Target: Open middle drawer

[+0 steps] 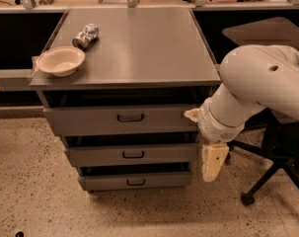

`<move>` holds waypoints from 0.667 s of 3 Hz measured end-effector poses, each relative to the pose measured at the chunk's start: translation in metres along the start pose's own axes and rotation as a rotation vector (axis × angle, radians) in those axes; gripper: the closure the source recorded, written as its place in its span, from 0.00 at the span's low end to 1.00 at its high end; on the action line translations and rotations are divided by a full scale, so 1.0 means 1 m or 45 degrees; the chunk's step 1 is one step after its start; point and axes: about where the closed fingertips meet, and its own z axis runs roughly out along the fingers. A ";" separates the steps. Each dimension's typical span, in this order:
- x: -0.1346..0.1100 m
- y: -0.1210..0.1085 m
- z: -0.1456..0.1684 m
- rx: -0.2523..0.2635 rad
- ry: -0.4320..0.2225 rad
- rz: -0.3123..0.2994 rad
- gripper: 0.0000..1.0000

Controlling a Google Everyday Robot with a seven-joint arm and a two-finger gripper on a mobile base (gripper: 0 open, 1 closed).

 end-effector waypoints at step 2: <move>-0.053 -0.017 0.092 -0.065 -0.188 -0.309 0.00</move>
Offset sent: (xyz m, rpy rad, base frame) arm 0.0454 0.1111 -0.1207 0.1916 -0.0119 0.4084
